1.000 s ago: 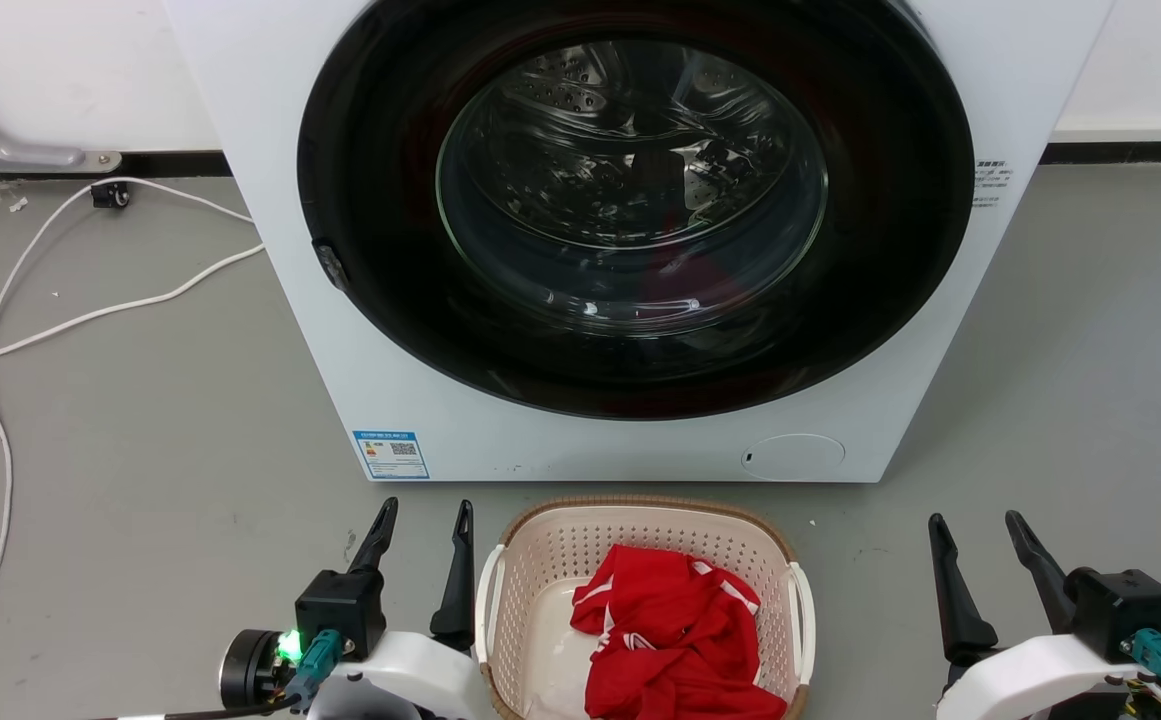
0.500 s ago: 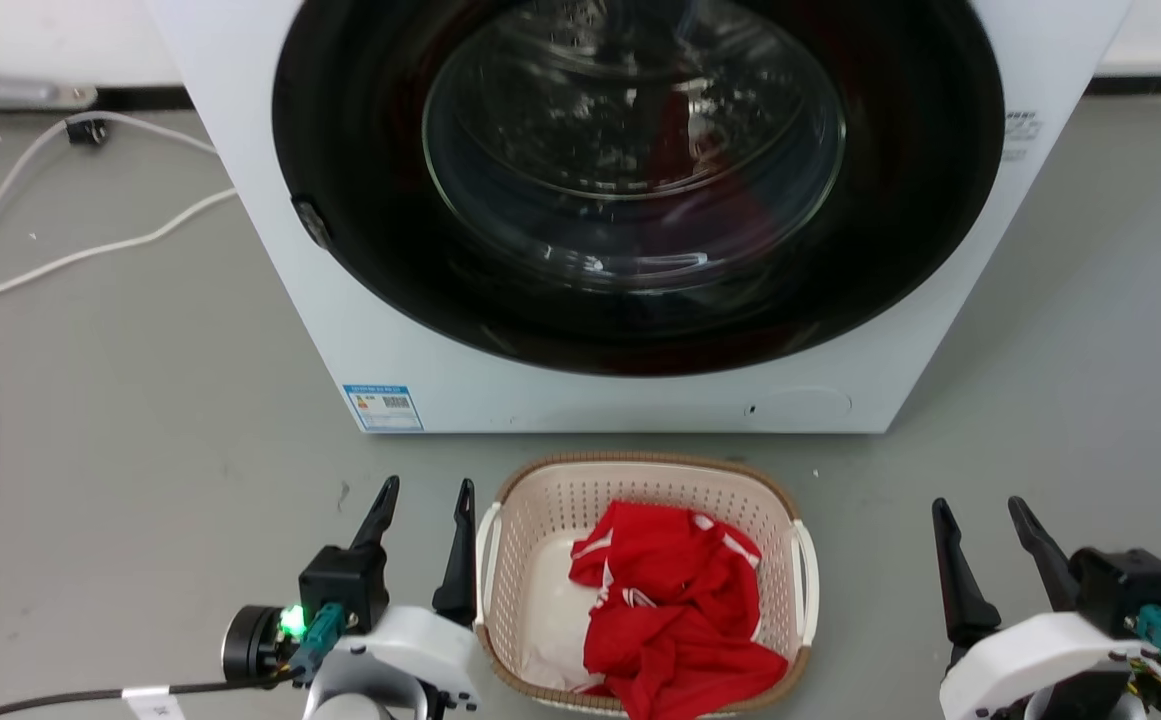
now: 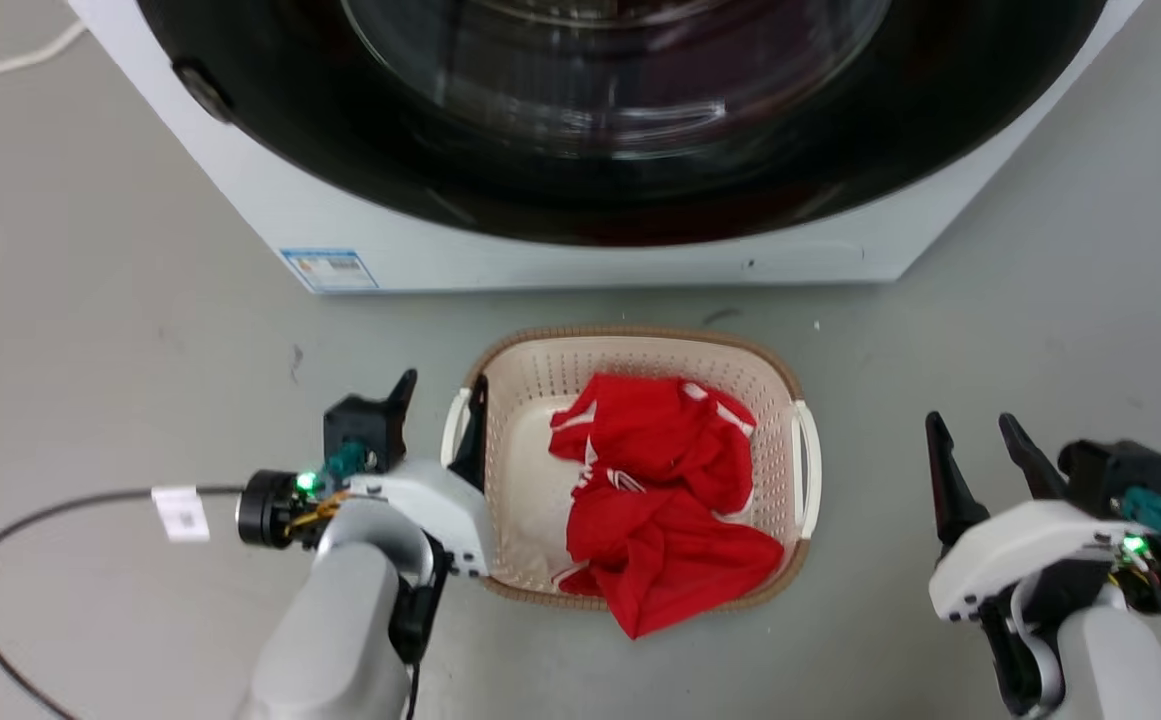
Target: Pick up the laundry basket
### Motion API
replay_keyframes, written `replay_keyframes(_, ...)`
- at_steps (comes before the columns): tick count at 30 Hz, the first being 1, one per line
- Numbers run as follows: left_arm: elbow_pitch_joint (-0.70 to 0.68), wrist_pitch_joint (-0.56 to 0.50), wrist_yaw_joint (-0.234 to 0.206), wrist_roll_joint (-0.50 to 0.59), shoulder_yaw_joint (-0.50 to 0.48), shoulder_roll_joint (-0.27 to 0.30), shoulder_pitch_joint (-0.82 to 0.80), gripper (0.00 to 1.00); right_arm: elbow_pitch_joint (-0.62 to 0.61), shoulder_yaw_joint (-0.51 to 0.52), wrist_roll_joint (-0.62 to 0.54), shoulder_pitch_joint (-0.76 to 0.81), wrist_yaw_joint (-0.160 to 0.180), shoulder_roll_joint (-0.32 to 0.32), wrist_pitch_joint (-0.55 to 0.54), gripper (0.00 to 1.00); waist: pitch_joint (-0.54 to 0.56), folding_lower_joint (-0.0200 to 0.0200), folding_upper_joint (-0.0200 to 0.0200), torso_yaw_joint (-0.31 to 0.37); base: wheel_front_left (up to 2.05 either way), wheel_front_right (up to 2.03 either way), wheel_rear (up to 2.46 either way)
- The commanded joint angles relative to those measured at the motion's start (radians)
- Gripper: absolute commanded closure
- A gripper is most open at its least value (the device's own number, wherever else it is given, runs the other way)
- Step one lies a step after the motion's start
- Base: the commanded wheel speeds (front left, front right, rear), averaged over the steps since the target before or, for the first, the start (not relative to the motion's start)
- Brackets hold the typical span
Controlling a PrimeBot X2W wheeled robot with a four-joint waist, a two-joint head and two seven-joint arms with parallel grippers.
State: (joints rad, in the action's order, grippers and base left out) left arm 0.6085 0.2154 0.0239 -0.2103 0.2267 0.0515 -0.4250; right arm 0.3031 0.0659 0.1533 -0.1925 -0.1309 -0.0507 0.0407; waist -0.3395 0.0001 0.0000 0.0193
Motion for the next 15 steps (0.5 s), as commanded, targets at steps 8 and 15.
replay_keyframes(8,0.266,-0.108,0.045,-0.037,-0.003,0.019,-0.219,0.0,0.257,-0.051,0.025,-0.203,0.0,0.001,-0.008,0.0,-0.203,-0.0001,0.0,0.04,0.0,0.0,0.0)
replay_keyframes(15,0.466,-0.16,0.062,-0.06,-0.01,0.049,-0.365,0.0,0.5,-0.159,0.069,-0.384,0.0,0.0,-0.001,0.0,-0.338,-0.0001,0.0,0.068,0.0,0.0,0.0)
